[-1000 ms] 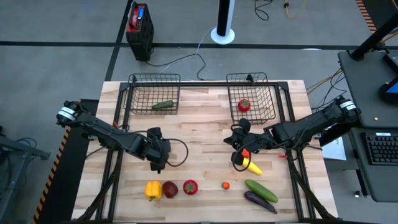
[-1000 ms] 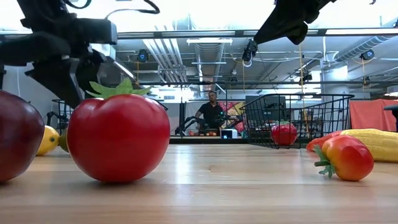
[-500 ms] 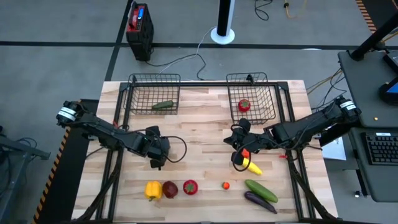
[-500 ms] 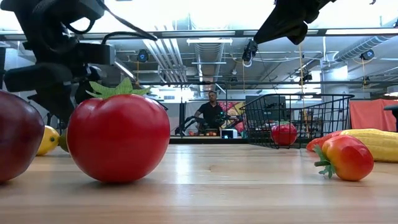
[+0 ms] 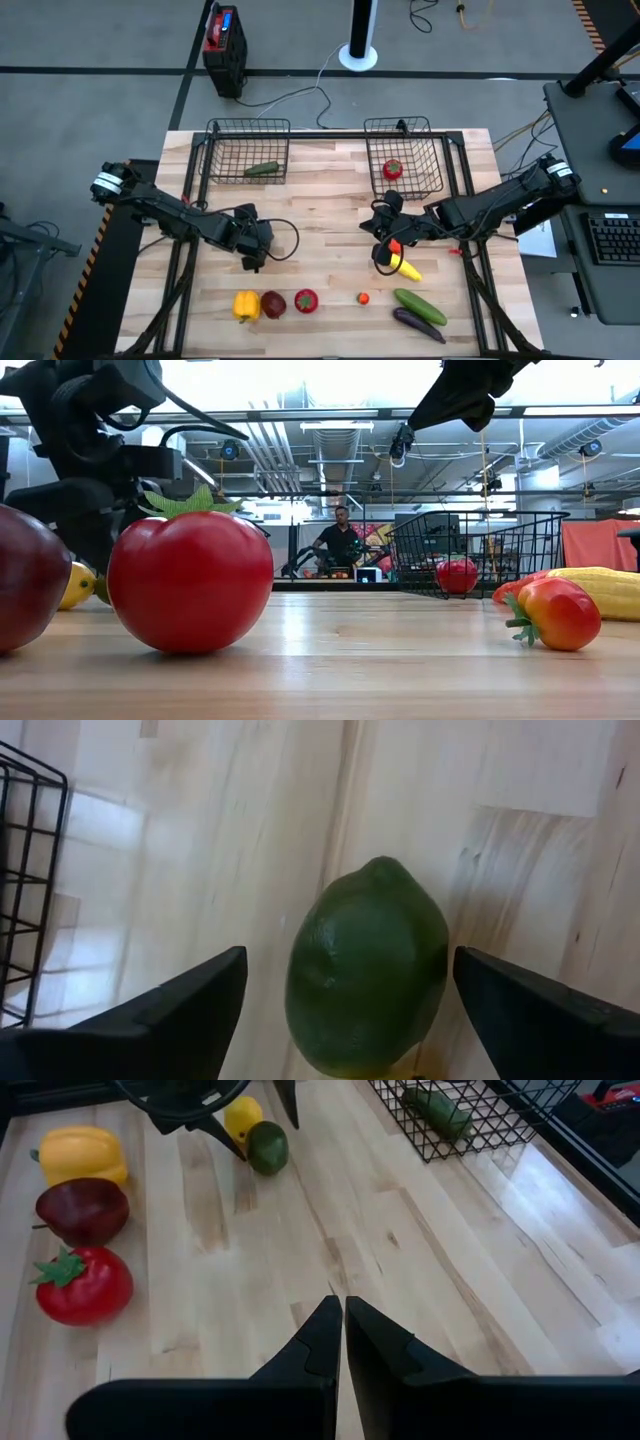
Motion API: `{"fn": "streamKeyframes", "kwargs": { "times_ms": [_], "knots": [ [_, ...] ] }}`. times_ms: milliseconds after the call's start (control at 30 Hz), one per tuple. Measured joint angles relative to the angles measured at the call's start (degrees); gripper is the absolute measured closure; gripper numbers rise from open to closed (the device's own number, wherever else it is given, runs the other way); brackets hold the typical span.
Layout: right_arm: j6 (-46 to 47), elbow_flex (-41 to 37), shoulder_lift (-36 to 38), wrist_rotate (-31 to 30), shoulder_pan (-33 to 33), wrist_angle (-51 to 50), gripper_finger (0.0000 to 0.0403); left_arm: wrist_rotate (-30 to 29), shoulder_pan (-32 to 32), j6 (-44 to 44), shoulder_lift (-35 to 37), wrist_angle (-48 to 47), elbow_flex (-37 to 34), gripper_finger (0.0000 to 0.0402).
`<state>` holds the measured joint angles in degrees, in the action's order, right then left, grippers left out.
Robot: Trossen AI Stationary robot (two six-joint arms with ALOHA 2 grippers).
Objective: Sort produce into baskets
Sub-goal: Put the green lime into the right black wire basket
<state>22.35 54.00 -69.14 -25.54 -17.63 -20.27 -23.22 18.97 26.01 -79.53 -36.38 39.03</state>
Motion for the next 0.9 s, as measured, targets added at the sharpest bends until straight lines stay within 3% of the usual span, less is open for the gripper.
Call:
{"fn": "streamKeyframes", "kwargs": {
  "times_ms": [900],
  "knots": [
    [0.17,0.0,0.0,-0.01,0.0,0.04,0.039,-0.11,-0.49,0.44,0.0,4.48,-2.26,0.0091]
  ]
}}
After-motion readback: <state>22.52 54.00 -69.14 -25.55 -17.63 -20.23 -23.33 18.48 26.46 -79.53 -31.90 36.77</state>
